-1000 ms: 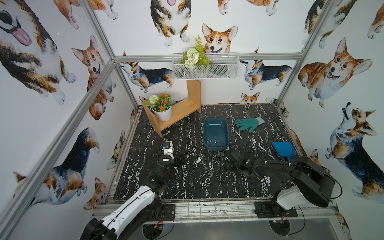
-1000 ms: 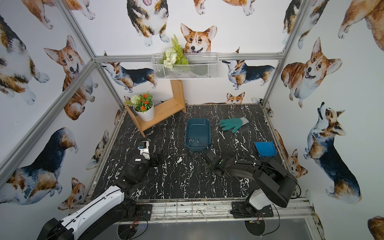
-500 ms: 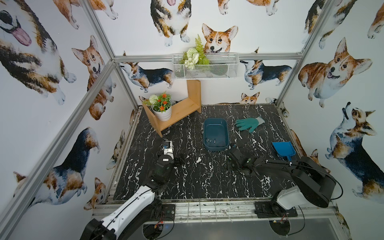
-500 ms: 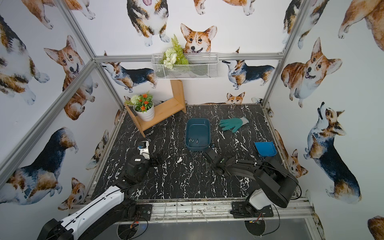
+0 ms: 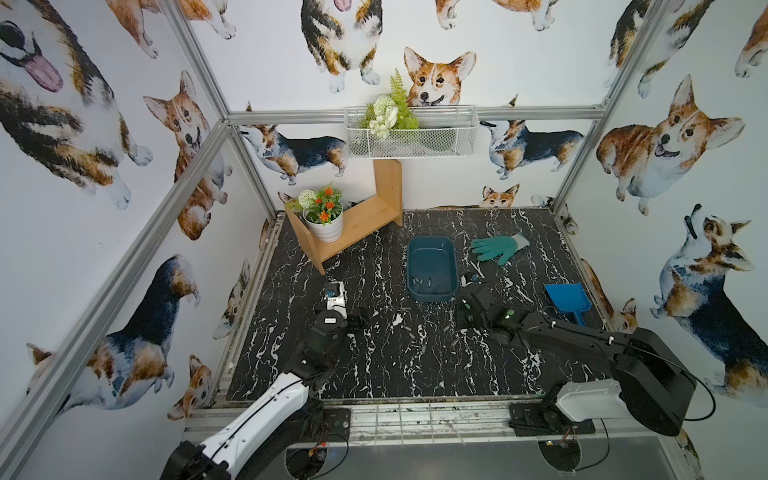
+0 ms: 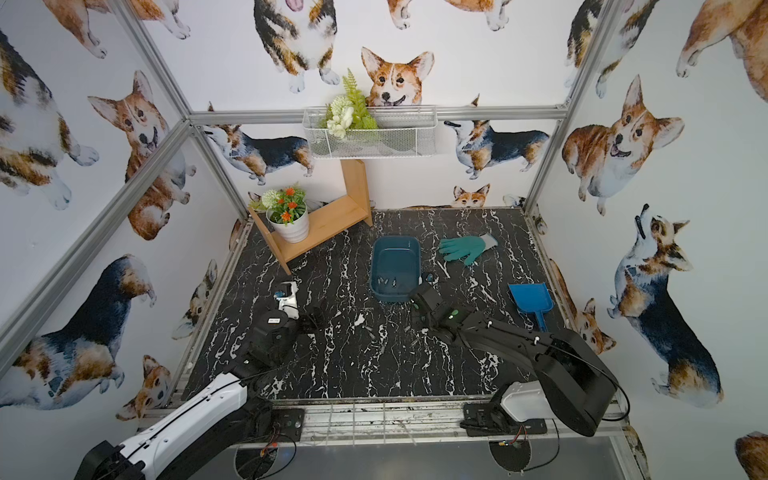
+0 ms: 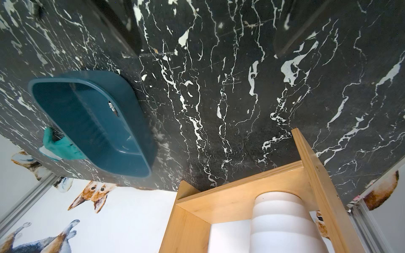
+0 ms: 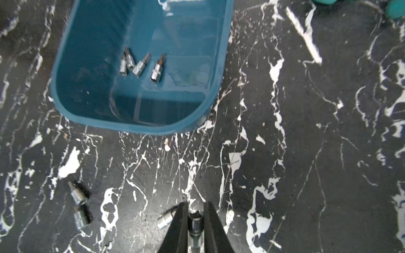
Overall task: Put the bit on the desktop into the storage box
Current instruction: Place the screwdriver bit in the storage box.
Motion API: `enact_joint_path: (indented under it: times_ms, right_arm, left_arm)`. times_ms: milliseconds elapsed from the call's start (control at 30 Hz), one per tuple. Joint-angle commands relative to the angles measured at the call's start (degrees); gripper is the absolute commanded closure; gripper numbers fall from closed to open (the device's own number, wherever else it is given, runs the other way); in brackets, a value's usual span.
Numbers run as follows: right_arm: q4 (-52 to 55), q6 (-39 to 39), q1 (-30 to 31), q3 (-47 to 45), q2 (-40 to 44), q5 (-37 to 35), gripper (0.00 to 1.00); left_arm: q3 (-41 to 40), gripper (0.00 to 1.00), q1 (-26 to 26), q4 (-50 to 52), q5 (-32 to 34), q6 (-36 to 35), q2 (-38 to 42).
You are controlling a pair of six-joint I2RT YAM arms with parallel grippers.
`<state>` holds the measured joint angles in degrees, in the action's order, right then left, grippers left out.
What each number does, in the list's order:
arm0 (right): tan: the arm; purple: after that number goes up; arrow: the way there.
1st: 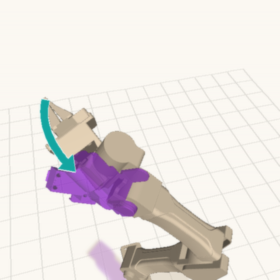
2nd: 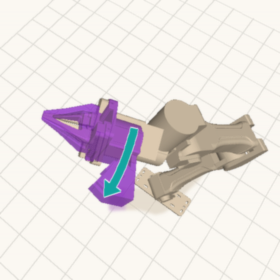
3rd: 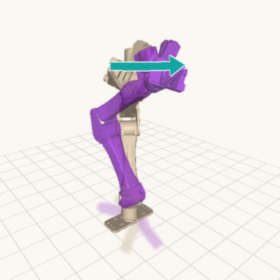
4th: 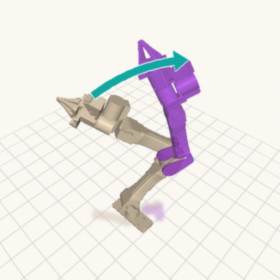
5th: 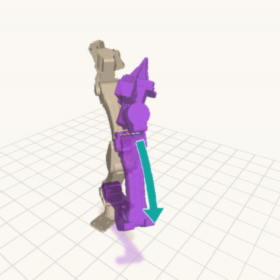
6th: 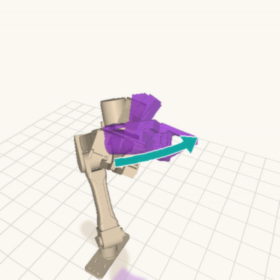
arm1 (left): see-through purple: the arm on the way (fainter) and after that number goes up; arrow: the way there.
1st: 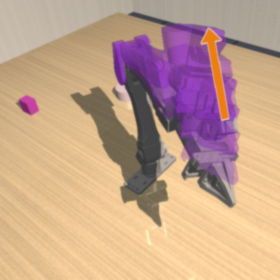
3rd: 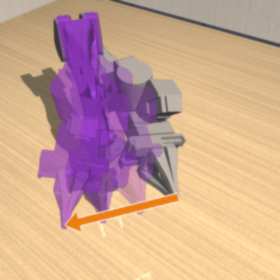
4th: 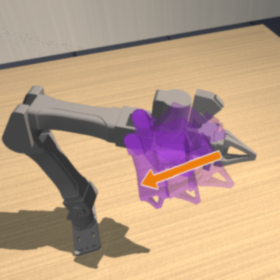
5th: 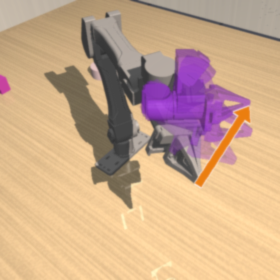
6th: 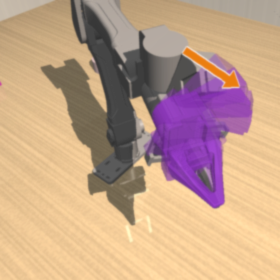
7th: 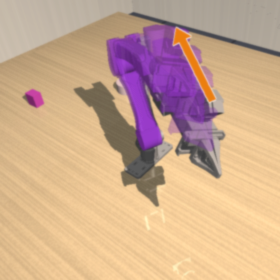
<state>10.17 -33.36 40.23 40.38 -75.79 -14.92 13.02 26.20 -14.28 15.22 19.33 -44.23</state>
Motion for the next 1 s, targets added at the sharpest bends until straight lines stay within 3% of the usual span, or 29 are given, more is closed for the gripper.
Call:
enact_joint_path:
  times_ms: [0,267,667,733,833,967]
  right_arm:
    - [-1.24,3.60,-1.66,2.53,0.26,-0.04,0.82]
    - [-5.50,8.33,-5.80,11.91,-7.13,2.40,0.82]
    - [-10.21,11.20,-9.81,29.12,-28.56,7.88,0.80]
    - [-10.03,11.38,-9.99,31.24,-30.78,7.97,0.71]
    - [-8.87,11.57,-10.08,33.24,-32.14,8.14,0.47]
    - [-8.13,11.83,-10.07,32.23,-30.33,9.02,0.44]
  left_arm:
    - [-0.01,0.00,-0.04,-1.45,-0.81,-0.85,0.01]
    - [-0.10,0.00,-0.09,-1.68,-1.06,-0.78,0.04]
    - [-0.35,0.00,-0.09,-1.97,-1.41,-0.92,0.65]
    - [-0.35,0.00,-0.09,-1.97,-1.34,-0.96,0.61]
    - [-0.32,0.00,-0.09,-1.97,-1.34,-1.06,0.74]
    - [-0.34,0.00,-0.09,-2.06,-1.25,-1.19,0.85]
